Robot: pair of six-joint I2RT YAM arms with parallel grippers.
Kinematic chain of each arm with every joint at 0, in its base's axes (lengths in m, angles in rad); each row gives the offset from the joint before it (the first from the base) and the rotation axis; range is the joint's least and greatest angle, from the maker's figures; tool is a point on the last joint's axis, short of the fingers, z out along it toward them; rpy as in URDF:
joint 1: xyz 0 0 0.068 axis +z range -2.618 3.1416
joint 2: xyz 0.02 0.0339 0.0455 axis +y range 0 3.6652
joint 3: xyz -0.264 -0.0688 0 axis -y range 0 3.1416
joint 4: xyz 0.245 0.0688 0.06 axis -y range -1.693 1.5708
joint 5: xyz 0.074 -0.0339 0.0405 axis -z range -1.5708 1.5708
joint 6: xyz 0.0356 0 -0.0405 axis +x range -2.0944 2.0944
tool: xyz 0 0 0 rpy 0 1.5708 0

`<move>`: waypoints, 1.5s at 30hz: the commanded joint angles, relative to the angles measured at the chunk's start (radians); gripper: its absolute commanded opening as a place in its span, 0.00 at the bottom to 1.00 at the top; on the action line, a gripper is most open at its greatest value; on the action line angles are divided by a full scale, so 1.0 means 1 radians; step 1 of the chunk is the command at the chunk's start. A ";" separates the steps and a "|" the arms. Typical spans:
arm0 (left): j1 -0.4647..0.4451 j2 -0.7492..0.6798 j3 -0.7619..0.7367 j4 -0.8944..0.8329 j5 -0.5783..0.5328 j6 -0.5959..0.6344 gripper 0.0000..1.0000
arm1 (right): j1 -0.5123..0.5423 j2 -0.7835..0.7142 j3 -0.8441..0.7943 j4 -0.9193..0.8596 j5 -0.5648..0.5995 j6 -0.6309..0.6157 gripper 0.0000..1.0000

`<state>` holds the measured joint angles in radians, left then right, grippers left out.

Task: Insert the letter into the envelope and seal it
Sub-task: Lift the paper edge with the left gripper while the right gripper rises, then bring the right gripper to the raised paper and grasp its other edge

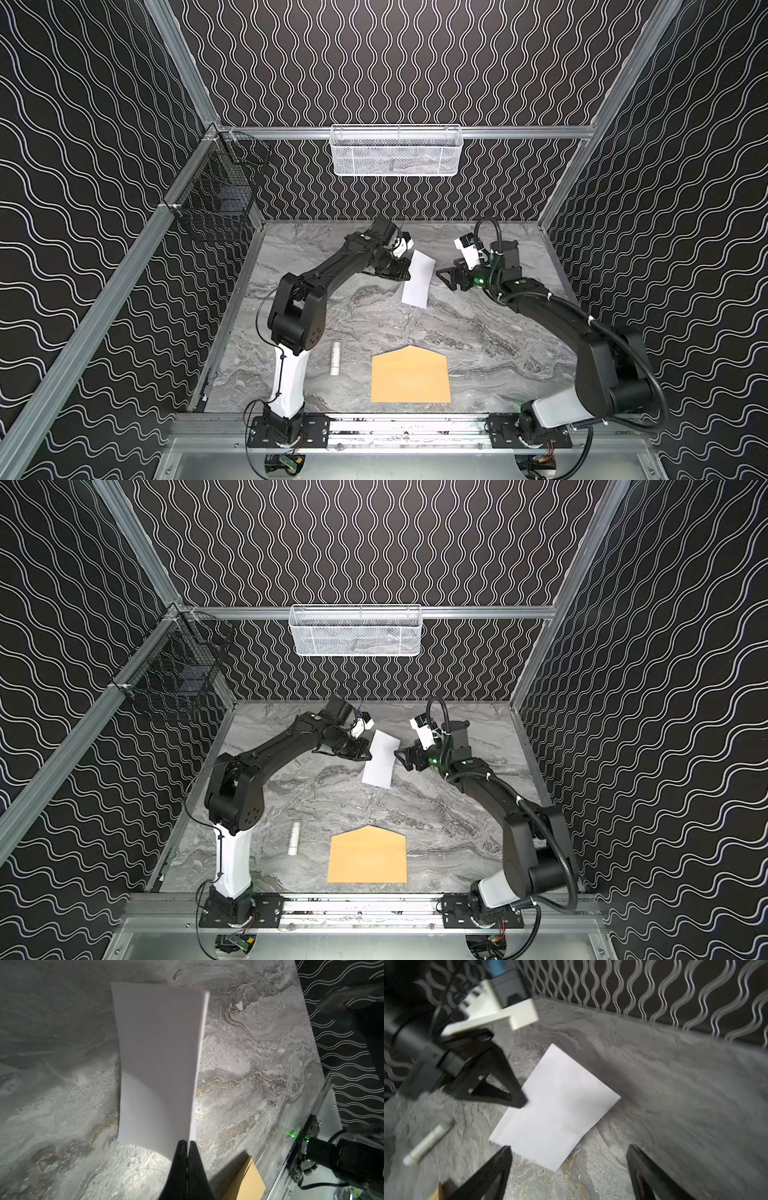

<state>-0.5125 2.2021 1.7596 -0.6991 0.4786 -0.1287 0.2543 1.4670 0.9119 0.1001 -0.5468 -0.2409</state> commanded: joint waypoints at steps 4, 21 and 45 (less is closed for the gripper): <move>-0.001 -0.093 -0.035 0.015 -0.056 0.196 0.00 | -0.020 -0.089 -0.040 0.010 -0.189 -0.451 0.99; -0.068 -0.324 -0.306 0.148 0.036 0.607 0.00 | -0.054 -0.086 0.148 -0.268 -0.355 -0.760 0.99; -0.094 -0.338 -0.290 0.117 0.009 0.639 0.00 | 0.072 0.037 0.325 -0.554 -0.344 -0.922 0.11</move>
<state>-0.6060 1.8557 1.4567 -0.5941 0.4870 0.5037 0.3256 1.5211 1.2438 -0.4374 -0.8890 -1.1404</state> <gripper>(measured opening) 0.048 0.112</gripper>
